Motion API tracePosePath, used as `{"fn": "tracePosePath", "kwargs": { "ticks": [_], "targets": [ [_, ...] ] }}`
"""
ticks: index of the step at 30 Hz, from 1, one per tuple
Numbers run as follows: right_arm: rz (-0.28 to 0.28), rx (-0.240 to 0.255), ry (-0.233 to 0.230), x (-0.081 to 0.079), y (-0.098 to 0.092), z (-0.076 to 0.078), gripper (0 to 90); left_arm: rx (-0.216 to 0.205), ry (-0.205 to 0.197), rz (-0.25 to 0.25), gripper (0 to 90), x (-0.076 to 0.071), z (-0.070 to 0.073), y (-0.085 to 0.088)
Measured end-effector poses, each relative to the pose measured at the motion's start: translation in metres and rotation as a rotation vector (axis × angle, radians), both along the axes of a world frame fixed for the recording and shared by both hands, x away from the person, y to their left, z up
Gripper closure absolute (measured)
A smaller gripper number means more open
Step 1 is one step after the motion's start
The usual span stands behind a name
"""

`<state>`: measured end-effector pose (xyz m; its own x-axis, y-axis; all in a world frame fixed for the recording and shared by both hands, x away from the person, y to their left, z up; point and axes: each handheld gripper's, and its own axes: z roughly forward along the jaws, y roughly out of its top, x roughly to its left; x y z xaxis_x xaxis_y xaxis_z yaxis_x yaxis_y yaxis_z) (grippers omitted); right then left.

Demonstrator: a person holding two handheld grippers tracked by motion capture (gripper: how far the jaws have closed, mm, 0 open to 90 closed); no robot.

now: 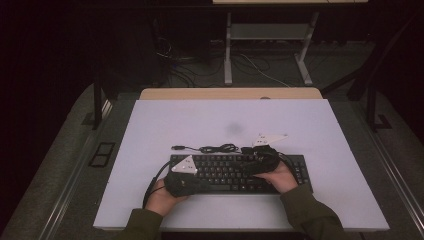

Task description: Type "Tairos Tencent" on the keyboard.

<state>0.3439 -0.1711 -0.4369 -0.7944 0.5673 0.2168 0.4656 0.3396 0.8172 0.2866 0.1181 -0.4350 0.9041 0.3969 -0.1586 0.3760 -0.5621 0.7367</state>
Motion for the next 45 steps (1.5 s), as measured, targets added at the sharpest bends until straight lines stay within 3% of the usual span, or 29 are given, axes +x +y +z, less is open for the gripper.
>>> {"fn": "tracePosePath", "kwargs": {
  "ticks": [18,26,32,45],
  "targets": [
    [-0.002,0.0,0.0,0.0,-0.001,0.0,25.0,0.01,0.0,-0.003,89.3,0.001,-0.001,0.0],
    [-0.002,0.004,-0.001,0.0,-0.001,0.001,24.8,-0.012,-0.007,0.0,89.3,0.0,0.003,0.0],
    [0.001,0.034,0.0,0.001,-0.003,0.004,22.0,-0.027,-0.008,0.007,89.1,0.0,0.005,0.002],
    [0.018,0.04,0.032,-0.004,-0.007,0.01,19.5,-0.069,-0.024,0.07,65.8,0.002,0.008,0.007]
  ]
}}
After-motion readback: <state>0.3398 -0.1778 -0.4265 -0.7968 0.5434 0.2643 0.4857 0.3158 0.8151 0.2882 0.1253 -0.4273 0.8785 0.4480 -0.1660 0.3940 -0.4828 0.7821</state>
